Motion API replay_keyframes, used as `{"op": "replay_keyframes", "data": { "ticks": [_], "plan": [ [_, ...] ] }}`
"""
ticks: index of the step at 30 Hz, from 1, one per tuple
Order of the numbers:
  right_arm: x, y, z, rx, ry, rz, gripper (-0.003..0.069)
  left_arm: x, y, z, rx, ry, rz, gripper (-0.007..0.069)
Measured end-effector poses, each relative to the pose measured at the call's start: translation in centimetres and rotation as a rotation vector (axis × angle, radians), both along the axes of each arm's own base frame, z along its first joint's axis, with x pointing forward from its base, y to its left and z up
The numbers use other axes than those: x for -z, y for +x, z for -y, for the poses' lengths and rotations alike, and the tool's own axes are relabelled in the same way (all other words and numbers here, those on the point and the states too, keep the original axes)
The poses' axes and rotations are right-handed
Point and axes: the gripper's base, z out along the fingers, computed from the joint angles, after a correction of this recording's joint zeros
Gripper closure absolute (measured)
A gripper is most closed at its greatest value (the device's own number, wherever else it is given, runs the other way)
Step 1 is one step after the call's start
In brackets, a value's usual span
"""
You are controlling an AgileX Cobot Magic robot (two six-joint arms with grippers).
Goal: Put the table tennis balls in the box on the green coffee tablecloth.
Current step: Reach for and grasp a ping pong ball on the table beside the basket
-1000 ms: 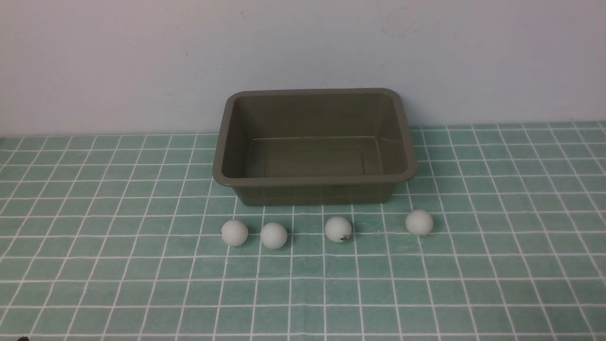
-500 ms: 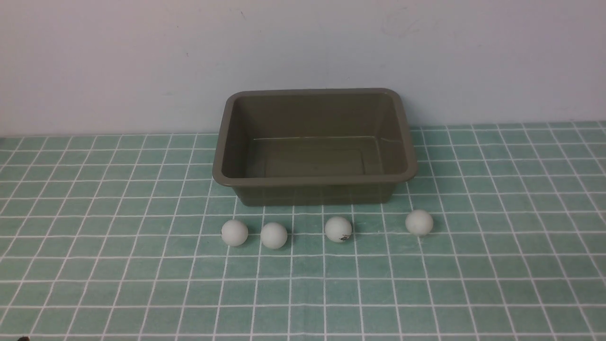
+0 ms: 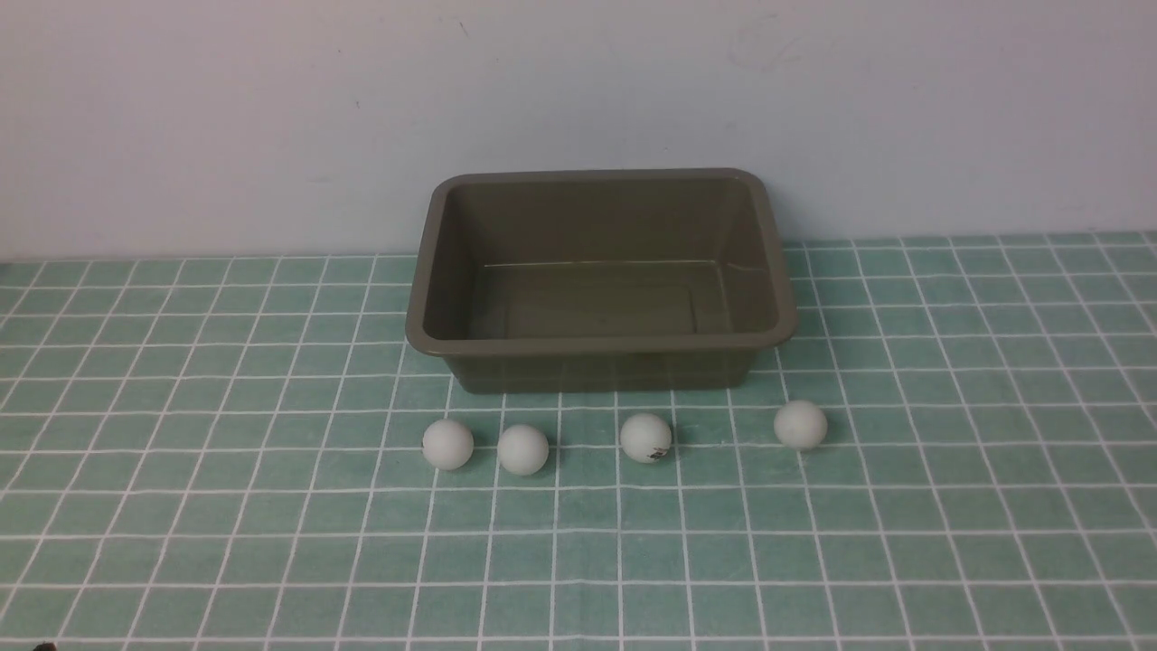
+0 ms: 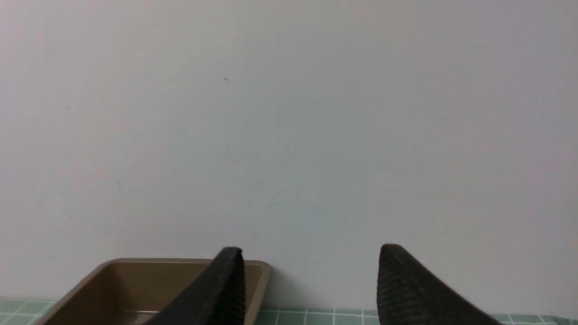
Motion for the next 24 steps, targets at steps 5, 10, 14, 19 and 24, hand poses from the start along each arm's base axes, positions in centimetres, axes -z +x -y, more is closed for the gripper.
{"op": "replay_keyframes", "data": {
  "ticks": [5, 10, 14, 19, 24],
  "plan": [
    [-0.24, -0.08, -0.29, -0.039, 0.056, 0.019, 0.0291, 0.00, 0.00, 0.00, 0.000, 0.000, 0.000, 0.0251],
    [-0.45, -0.12, -0.36, -0.051, 0.082, 0.039, 0.0291, 0.00, 0.00, 0.00, 0.000, 0.000, 0.000, 0.0251],
    [-0.53, -0.15, -0.51, -0.072, 0.109, 0.044, 0.0291, 0.00, 0.00, 0.00, 0.000, 0.000, 0.000, 0.0251],
    [-0.60, -0.19, -0.65, -0.091, 0.134, 0.048, 0.0291, 0.00, 0.00, 0.00, 0.000, 0.000, 0.000, 0.0251],
    [-0.60, -0.19, -0.65, -0.090, 0.122, 0.050, 0.0291, 0.00, 0.00, 0.00, 0.000, 0.000, 0.000, 0.0251]
  ]
}}
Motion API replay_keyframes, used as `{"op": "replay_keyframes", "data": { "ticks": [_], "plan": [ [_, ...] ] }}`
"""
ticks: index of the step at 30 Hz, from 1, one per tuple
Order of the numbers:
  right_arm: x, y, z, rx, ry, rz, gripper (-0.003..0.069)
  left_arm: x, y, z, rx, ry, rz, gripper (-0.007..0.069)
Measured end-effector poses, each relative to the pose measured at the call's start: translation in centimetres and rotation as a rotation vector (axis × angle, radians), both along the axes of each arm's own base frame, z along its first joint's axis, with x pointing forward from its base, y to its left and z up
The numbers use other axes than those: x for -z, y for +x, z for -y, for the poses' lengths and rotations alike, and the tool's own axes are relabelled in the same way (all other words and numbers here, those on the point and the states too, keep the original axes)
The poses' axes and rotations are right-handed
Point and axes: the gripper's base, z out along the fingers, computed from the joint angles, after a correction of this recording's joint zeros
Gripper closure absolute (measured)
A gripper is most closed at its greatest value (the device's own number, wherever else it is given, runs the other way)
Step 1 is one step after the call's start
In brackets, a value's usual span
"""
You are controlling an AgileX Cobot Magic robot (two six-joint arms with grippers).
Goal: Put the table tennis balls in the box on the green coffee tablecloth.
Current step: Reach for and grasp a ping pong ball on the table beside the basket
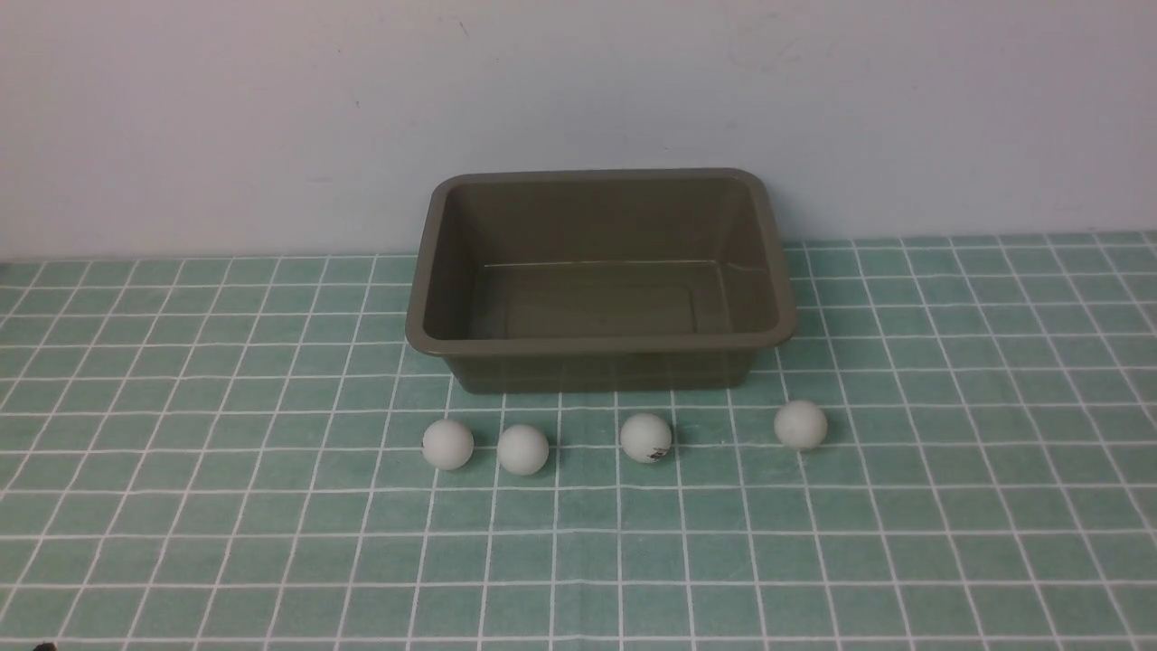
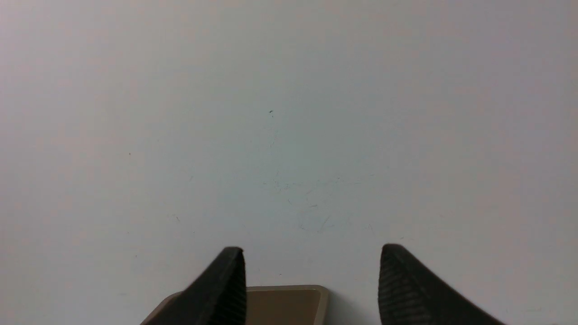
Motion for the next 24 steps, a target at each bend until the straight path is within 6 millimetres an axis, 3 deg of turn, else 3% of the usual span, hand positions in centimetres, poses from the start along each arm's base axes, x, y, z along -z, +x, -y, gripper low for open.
{"op": "replay_keyframes", "data": {
  "ticks": [8, 24],
  "plan": [
    [0.1, 0.0, -0.1, -0.009, -0.003, -0.013, 0.0291, -0.3, 0.1, 0.0, 0.000, -0.005, 0.040, 0.0251],
    [1.9, -0.1, -0.9, -0.100, -0.086, -0.190, 0.0291, -3.3, 0.4, 0.0, -0.069, -0.534, 0.430, 0.0251]
  ]
}}
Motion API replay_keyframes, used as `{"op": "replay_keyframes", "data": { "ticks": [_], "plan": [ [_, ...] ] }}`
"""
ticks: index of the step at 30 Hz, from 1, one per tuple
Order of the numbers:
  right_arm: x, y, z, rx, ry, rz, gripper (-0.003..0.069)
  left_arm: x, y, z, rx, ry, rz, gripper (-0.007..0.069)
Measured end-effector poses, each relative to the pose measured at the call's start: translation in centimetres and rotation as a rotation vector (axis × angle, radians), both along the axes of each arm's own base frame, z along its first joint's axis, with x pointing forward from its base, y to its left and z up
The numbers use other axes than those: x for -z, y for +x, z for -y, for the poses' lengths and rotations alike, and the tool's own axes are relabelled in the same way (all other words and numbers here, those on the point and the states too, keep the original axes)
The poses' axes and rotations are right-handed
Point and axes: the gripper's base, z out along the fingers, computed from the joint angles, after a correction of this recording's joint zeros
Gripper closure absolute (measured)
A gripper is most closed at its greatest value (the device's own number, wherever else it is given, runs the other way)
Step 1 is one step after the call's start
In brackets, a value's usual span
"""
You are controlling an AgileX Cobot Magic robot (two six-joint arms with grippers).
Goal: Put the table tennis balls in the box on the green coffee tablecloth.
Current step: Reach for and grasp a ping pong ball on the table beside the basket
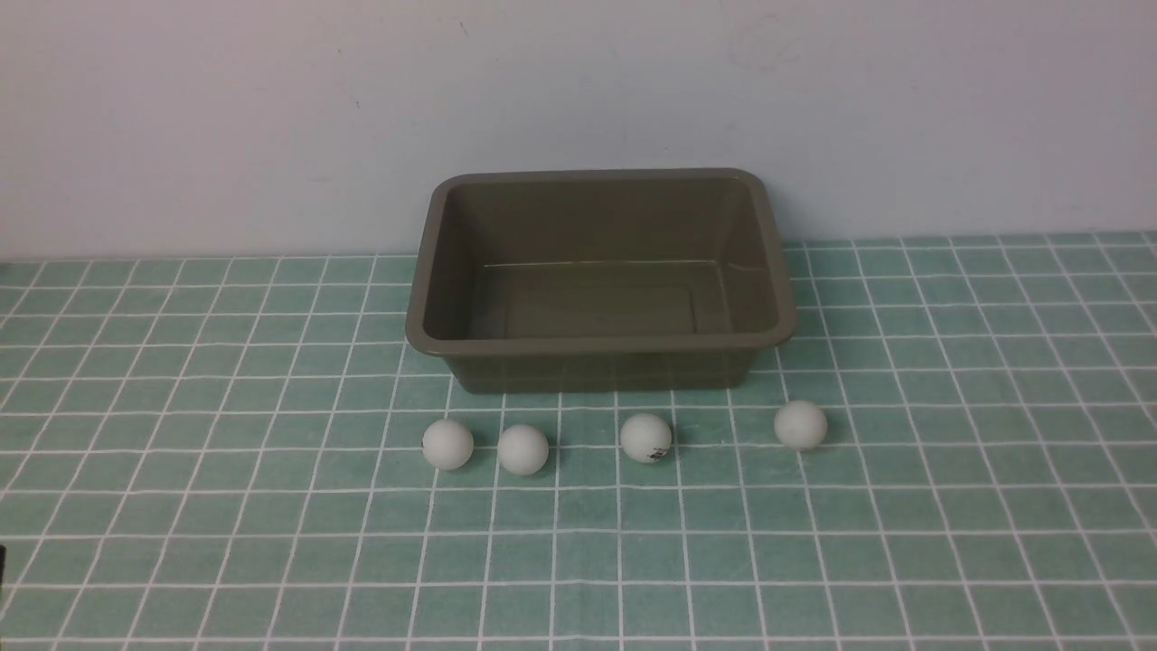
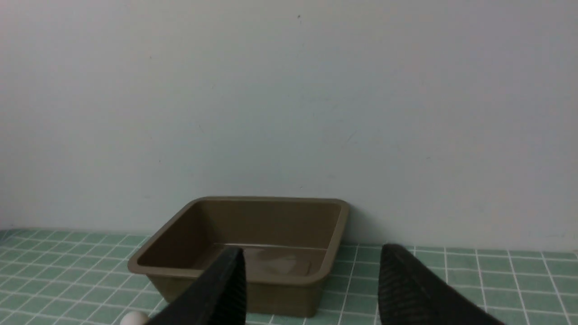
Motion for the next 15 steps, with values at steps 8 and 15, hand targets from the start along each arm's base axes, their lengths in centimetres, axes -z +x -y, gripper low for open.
{"op": "replay_keyframes", "data": {
  "ticks": [8, 15],
  "plan": [
    [0.0, 0.0, 0.0, -0.001, -0.002, -0.004, 0.0291, -0.1, 0.0, 0.0, 0.007, -0.184, 0.029, 0.0251],
    [0.0, 0.0, 0.0, -0.001, -0.004, -0.003, 0.0291, 0.6, 0.0, 1.1, 0.118, -0.185, -0.090, 0.0251]
  ]
}}
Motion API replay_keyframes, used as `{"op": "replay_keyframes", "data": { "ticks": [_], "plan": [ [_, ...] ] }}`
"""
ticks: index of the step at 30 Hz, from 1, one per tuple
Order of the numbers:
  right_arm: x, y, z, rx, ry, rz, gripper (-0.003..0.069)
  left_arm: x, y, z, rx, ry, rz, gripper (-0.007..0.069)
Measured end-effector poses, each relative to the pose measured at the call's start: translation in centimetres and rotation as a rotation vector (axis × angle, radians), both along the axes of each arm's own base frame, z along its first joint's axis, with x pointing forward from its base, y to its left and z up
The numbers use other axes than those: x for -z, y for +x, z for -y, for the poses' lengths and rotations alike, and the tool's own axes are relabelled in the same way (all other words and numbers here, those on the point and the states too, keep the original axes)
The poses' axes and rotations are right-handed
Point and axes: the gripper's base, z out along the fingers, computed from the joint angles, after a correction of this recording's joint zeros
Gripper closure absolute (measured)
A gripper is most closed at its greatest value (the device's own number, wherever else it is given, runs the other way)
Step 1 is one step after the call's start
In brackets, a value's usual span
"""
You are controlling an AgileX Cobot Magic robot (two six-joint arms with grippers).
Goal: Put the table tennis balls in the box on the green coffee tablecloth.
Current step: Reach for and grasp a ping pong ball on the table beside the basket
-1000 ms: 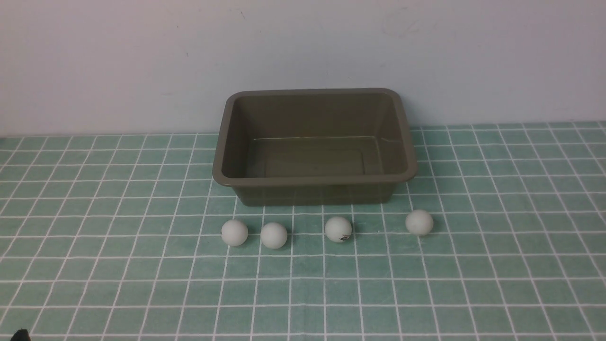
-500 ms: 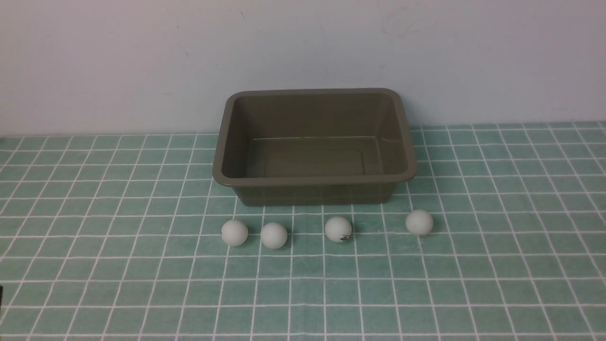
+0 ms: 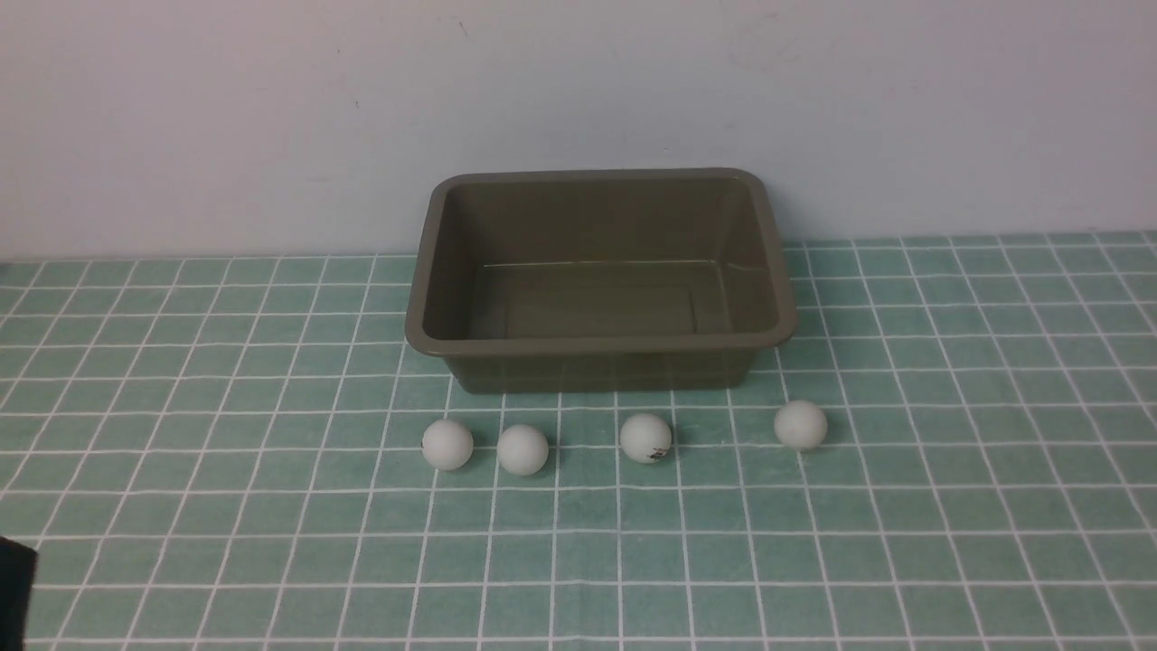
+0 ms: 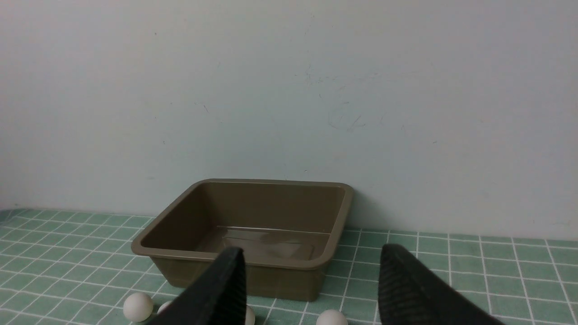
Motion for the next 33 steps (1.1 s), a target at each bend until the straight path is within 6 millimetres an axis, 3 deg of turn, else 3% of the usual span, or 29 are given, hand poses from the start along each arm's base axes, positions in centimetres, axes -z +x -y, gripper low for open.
{"op": "replay_keyframes", "data": {
  "ticks": [5, 14, 22, 26, 33],
  "plan": [
    [0.0, 0.0, 0.0, 0.000, -0.001, 0.000, 0.0291, -1.3, -0.4, 1.1, 0.122, 0.137, -0.036, 0.0251],
    [-0.2, 0.0, 0.1, 0.009, 0.004, 0.020, 0.0291, -7.1, -1.9, 3.1, 0.344, 0.494, 0.087, 0.0251],
    [-1.2, 0.1, 0.6, 0.068, 0.029, 0.134, 0.0291, -9.7, 3.4, 3.6, 0.611, 0.573, -0.195, 0.0251],
    [-1.6, 0.5, 0.8, 0.085, -0.004, 0.166, 0.0291, -11.4, 6.6, 3.5, 0.707, 0.674, -0.229, 0.0251],
    [-1.1, 1.8, 0.2, -0.015, -0.081, 0.062, 0.0291, -11.7, 10.7, 3.2, 0.812, 0.751, -0.274, 0.0251]
  ]
}}
